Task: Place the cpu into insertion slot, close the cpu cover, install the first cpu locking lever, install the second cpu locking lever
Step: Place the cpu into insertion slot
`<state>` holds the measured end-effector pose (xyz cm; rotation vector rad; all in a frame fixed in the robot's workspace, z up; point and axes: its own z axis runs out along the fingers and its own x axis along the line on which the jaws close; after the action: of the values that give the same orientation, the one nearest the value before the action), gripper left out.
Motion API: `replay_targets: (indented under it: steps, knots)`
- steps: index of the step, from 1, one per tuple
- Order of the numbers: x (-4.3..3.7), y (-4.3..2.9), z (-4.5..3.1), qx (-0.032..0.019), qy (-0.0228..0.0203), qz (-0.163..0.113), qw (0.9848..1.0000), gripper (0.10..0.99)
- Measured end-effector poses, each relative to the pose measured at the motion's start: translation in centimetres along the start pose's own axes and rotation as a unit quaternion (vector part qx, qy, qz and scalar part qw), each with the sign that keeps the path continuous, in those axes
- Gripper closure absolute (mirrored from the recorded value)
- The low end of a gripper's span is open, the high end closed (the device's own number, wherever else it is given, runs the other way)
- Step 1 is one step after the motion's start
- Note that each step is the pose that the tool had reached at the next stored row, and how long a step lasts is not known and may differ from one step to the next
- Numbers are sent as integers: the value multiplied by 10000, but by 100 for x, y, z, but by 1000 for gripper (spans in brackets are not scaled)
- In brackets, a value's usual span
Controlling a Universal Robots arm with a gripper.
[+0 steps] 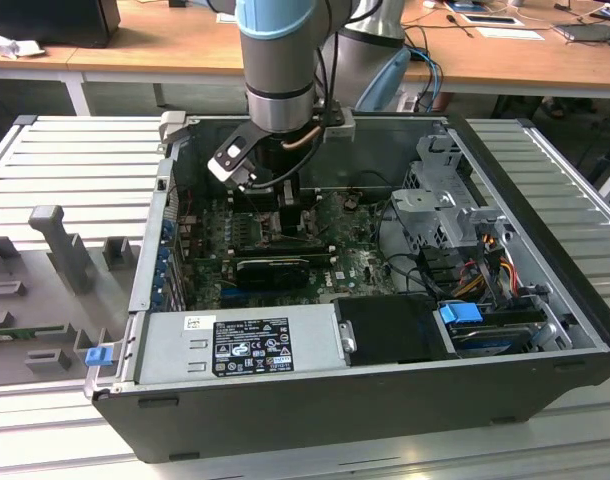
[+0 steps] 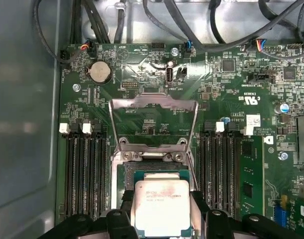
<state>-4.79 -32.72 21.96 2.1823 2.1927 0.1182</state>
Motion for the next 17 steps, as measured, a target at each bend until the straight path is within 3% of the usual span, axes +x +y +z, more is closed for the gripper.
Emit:
replay_targets:
  steps: [6,17]
  knots:
    - [38,-7,84,-1,2,-14,10000,561]
    - [55,-4,146,-1,-1,17,10000,561]
